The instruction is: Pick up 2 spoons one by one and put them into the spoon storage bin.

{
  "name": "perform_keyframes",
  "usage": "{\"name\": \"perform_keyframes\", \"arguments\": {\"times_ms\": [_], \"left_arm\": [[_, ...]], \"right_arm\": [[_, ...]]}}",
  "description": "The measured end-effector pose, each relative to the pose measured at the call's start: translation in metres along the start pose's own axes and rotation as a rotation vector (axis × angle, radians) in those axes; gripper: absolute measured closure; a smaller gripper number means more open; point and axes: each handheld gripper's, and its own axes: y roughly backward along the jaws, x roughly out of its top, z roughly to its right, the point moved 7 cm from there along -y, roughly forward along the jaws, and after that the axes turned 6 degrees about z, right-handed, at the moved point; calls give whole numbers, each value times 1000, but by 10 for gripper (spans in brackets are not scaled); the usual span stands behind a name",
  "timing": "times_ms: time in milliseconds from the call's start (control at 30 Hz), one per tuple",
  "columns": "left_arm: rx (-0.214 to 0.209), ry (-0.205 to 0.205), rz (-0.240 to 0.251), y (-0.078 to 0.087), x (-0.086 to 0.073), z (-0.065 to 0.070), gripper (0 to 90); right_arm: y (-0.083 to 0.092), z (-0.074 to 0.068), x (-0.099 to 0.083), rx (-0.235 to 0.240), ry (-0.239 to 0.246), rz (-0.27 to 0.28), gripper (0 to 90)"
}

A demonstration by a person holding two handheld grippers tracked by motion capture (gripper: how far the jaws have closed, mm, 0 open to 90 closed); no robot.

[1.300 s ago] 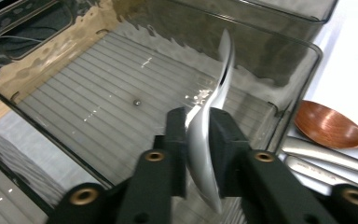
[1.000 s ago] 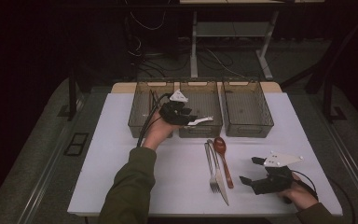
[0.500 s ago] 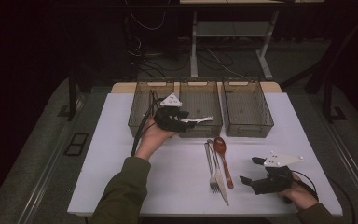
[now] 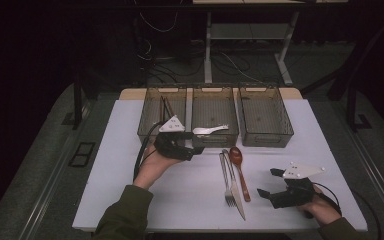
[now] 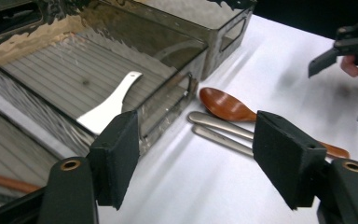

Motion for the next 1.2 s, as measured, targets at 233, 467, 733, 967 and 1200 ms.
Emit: {"name": "perform_keyframes", "arguments": {"times_ms": [233,467,733,967,1200], "left_arm": [[7,-2,-29,15,-23,10,250],[26,22,-44,32,-51,20,205],[40,54,-29,52,-79,24,144],[83,48,-29,63,-95,23,11],[96,75,-34,68,-101,20,0]], "right_arm": [[0,1,0,-3,-3,1,137],[1,1,1,-7,-3,7,136],[1,2,2,-17,-6,10,136],[1,7,3,-51,-41,3,135],[-3,8,10,-56,-74,4,135]]}}
